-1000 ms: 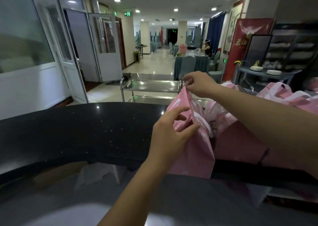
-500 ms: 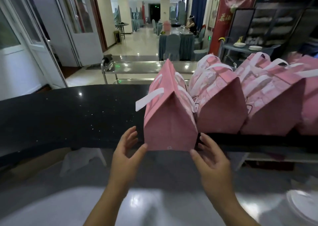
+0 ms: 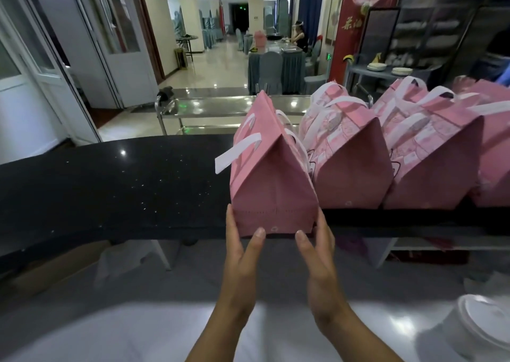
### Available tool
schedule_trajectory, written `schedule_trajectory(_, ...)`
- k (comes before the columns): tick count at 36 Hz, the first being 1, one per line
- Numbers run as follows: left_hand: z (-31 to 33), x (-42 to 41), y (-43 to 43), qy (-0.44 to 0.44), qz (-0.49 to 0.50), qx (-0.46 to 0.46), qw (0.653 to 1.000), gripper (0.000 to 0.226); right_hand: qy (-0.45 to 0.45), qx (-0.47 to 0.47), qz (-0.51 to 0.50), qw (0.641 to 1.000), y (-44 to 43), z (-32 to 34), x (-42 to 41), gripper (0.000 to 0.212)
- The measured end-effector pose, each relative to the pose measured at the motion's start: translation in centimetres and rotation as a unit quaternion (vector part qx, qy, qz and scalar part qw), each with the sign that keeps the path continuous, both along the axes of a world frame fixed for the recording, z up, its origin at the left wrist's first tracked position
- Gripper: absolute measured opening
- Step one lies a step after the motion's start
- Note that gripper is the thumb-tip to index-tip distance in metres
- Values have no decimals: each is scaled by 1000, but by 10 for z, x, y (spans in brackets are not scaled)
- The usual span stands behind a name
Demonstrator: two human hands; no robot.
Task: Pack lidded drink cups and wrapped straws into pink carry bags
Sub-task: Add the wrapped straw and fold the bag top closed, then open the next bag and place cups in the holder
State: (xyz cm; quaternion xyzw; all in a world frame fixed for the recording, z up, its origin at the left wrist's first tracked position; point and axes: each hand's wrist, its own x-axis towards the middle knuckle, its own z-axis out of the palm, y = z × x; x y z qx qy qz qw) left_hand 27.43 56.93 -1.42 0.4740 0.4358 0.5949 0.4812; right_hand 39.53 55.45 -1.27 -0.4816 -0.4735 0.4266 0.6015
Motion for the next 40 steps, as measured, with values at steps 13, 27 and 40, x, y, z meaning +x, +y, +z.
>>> schedule_trajectory(13, 4, 1, 51, 49, -6, -18, 999, 84, 40, -17, -6, 999, 33, 12, 3, 79)
schedule_trajectory(27, -12, -47, -47, 420, 47, -57, 904, 81, -227, -57, 131, 963, -28, -9, 26, 73)
schedule_trajectory(40, -118, -44, -340, 482, 142, -449, 739, 103, -510, -75, 529, 674, -170, -88, -26, 73)
